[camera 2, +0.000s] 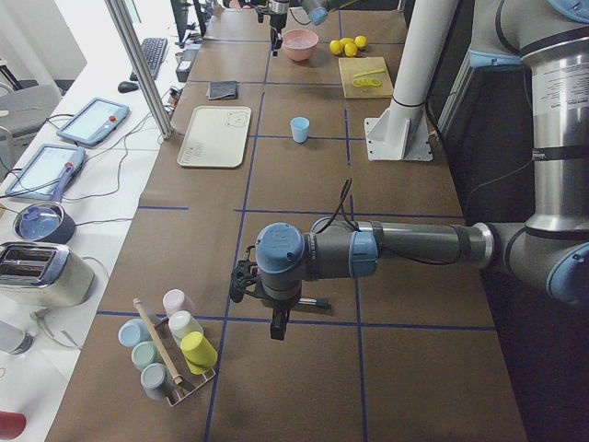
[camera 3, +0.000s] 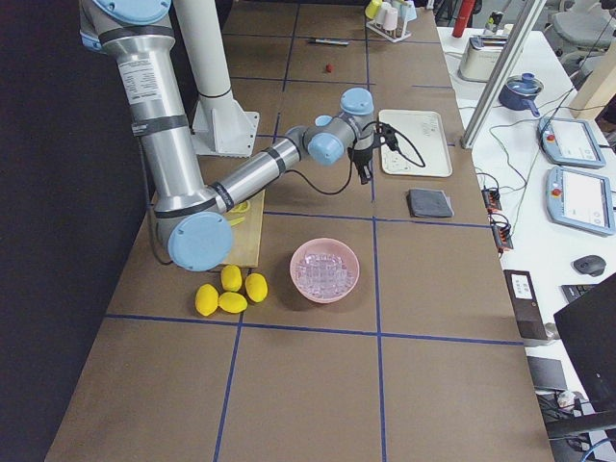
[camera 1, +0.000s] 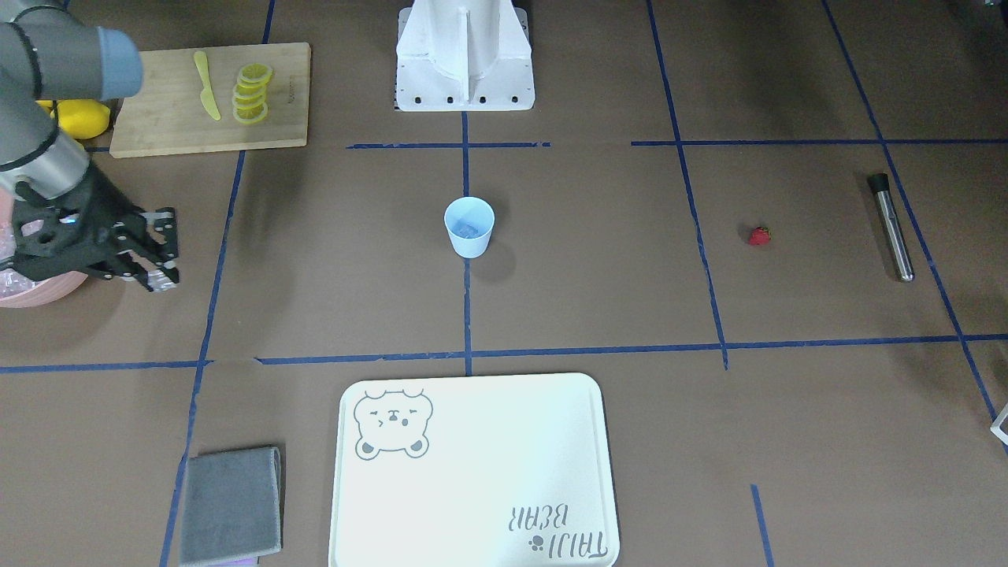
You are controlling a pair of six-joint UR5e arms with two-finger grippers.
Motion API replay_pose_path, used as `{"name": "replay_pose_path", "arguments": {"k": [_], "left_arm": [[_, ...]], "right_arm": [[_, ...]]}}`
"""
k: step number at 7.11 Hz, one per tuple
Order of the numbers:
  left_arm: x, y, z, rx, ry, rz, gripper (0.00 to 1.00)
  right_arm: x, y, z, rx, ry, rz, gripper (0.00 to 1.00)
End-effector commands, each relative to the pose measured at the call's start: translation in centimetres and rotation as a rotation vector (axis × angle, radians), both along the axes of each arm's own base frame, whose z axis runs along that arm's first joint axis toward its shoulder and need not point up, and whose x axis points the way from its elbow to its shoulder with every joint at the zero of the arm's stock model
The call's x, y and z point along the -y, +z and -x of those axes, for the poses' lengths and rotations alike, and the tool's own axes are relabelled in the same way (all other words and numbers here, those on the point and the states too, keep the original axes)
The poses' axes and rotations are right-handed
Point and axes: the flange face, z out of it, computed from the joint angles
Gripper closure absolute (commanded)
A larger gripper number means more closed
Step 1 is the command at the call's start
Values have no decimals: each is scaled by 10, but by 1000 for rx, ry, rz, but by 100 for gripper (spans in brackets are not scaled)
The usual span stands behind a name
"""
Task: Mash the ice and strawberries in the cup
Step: 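Carry the ice cube over the light-blue cup and release it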
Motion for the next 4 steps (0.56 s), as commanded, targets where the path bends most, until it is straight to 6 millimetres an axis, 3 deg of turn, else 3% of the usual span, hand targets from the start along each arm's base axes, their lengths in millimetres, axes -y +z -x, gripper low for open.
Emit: {"name": "replay_pose_path", "arguments": {"k": [1, 2, 4], "left_arm": [[0, 0, 0, 0, -1, 0, 0], [0, 0, 0, 0, -1, 0, 0], [1, -1, 0, 0, -1, -3, 0]], "right_arm": [[-45, -98, 124, -3, 87, 81, 89], [-63, -141, 154, -6, 113, 95, 86], [-97, -188, 207, 25, 136, 127, 80]]}}
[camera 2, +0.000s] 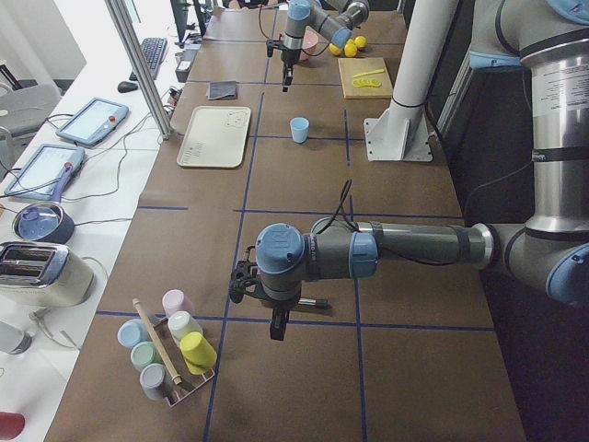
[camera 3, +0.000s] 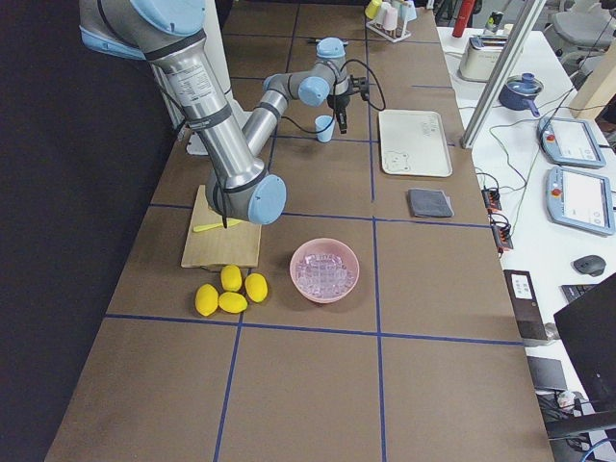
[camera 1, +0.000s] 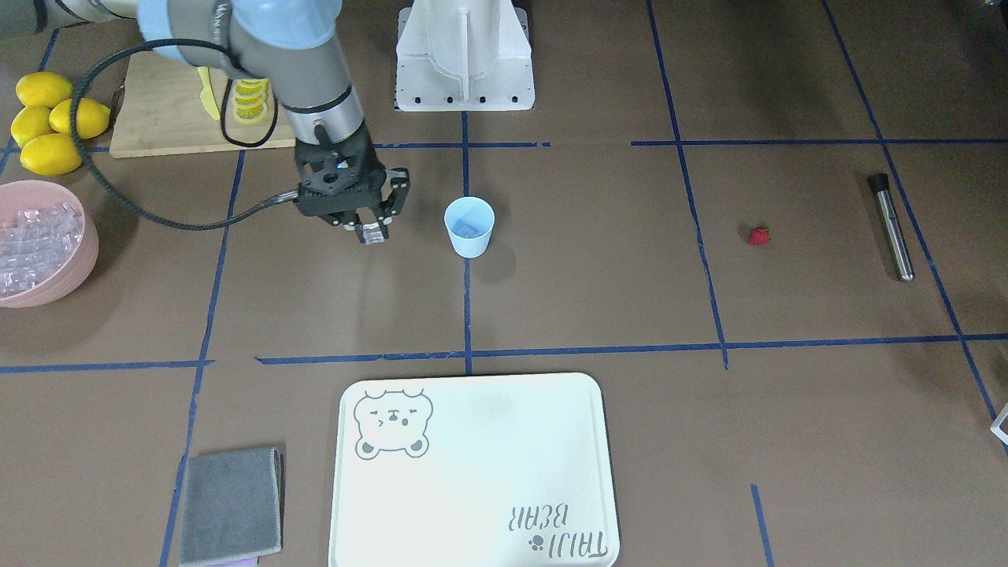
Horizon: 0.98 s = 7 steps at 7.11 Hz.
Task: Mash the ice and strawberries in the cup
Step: 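Carry the ice cube over the light-blue cup and release it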
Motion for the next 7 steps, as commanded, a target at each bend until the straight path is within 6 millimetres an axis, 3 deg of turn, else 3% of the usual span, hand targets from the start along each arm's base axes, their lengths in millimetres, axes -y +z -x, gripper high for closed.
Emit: {"name": "replay_pose_path", "arguments": {"k": [1, 3, 4, 5, 7], "left_arm": [[0, 0, 0, 0, 1, -1, 0], [0, 1, 0, 0, 1, 0, 0], [0, 0, 0, 0, 1, -1, 0], [0, 0, 0, 0, 1, -1, 0], [0, 0, 0, 0, 1, -1, 0]], "right_arm": [[-33, -40, 66, 2, 30, 25, 76], [-45, -38, 90, -19, 19, 34, 72], [-47, -37, 93, -22, 14, 35, 63], [-52, -33, 99, -29, 4, 38, 36], [-56, -33, 102, -33, 3, 33, 12]]}}
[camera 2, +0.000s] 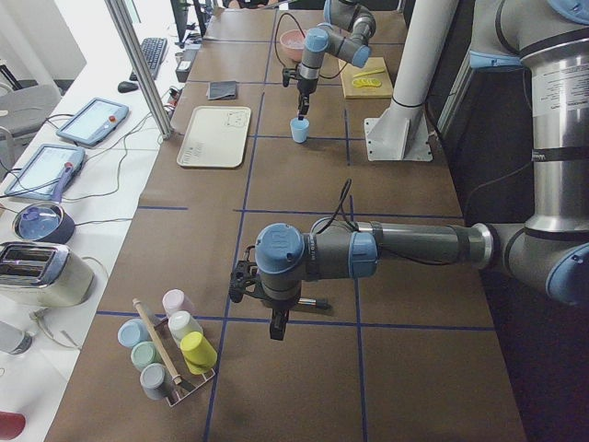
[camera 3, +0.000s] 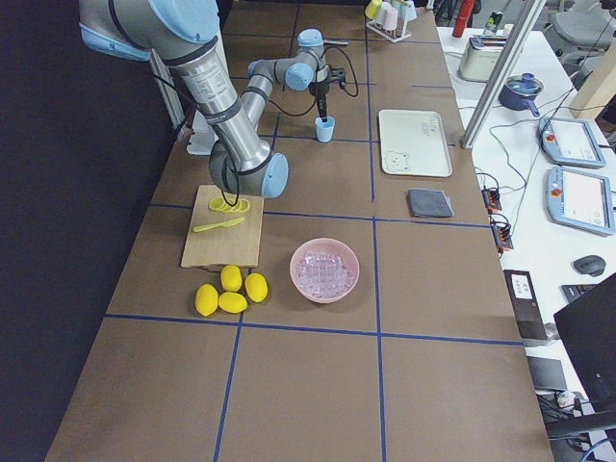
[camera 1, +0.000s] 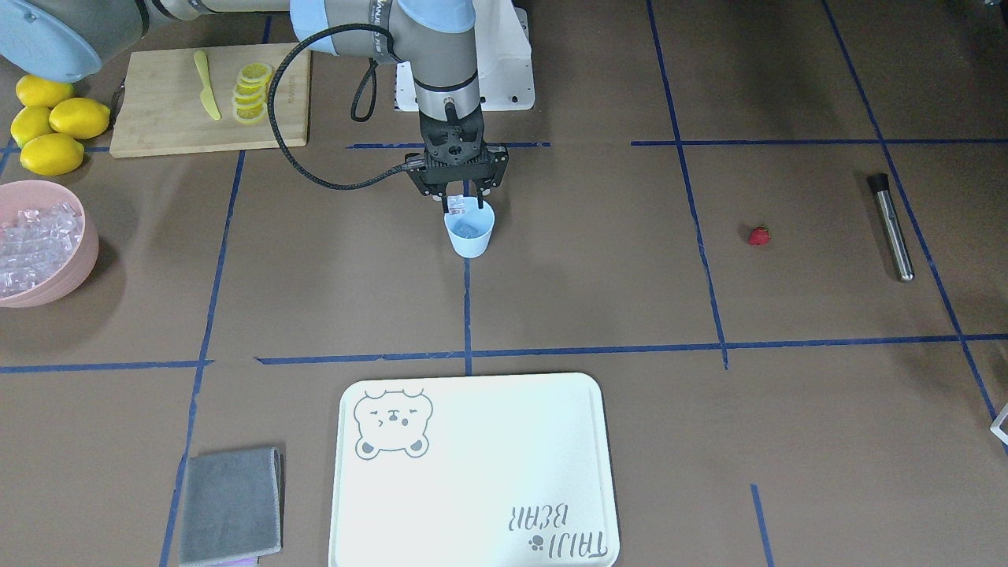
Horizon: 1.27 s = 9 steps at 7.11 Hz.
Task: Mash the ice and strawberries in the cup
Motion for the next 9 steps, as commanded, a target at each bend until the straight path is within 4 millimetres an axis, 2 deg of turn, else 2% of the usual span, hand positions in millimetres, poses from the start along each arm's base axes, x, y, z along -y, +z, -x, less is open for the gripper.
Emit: {"name": "replay_pose_path", "arguments": {"k": [1, 3, 4, 5, 6, 8, 9], "left_arm": [[0, 0, 0, -2, 0, 0, 0], [0, -1, 0, -1, 0, -3, 0], [1, -1, -1, -1, 1, -6, 0], [1, -3, 0, -1, 1, -12, 0], [2, -9, 0, 1, 1, -24, 0], [2, -4, -1, 3, 3, -12, 0], [2, -4, -2, 2, 4, -10, 0]], "right_arm": [[-1, 0, 2, -2, 0, -2, 4], [-1, -4, 0, 5, 1, -4, 3], [8, -5, -8, 8, 15, -6, 2], [27, 2, -22, -2, 43, 0, 2], [48, 30, -41, -38, 68, 11, 2], [96, 91, -101, -123, -21, -50, 2], [126, 124, -153, -123, -87, -48, 2]]}}
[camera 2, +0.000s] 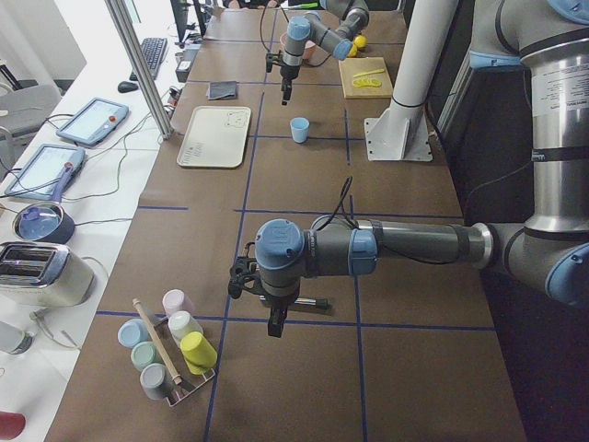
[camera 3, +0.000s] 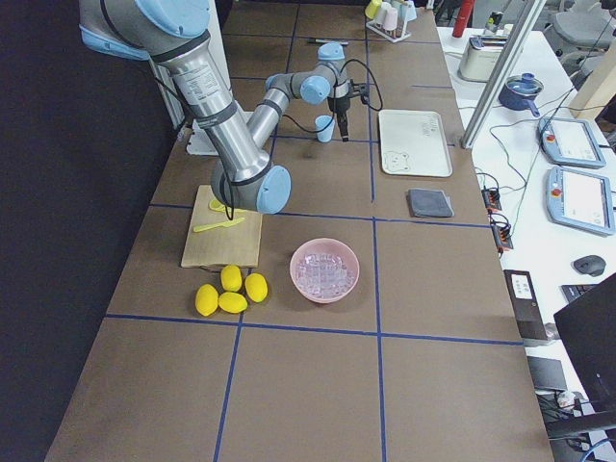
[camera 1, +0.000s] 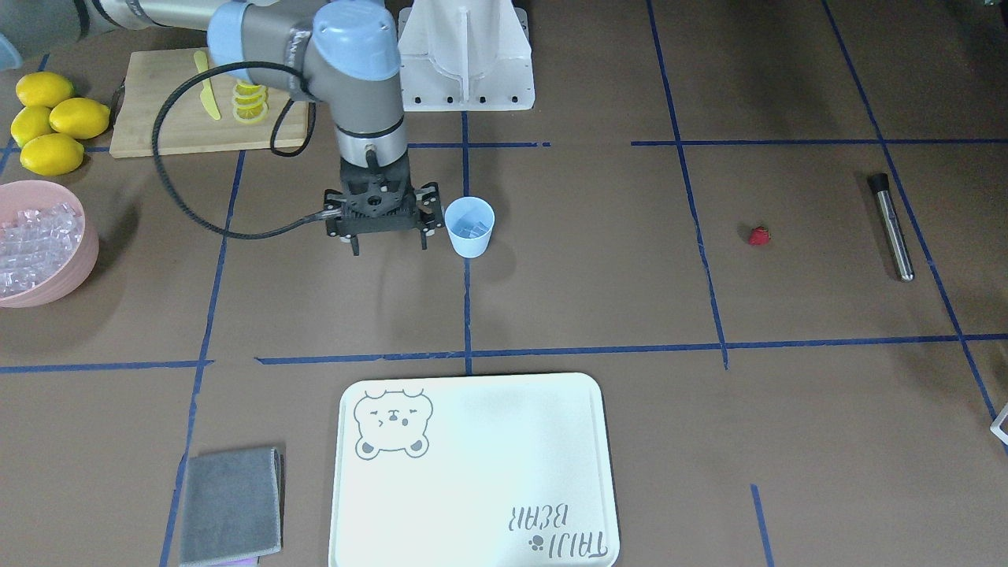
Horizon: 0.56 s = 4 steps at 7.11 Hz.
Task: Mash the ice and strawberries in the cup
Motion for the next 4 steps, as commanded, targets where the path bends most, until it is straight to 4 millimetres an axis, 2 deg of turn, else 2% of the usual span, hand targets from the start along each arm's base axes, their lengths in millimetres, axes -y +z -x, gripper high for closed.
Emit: {"name": "replay_pose_path", "arguments": {"k": [1, 3, 4], "left_arm": [[0, 1, -1, 0, 0, 6, 0], [0, 1, -1, -2, -3, 10, 0], [0, 1, -1, -2, -3, 10, 0]], "right_arm": [[49, 79, -128, -20, -147, -22, 2], [50, 155, -267, -40, -216, -66, 1], [44, 193, -322, -32, -253, -65, 1]]}}
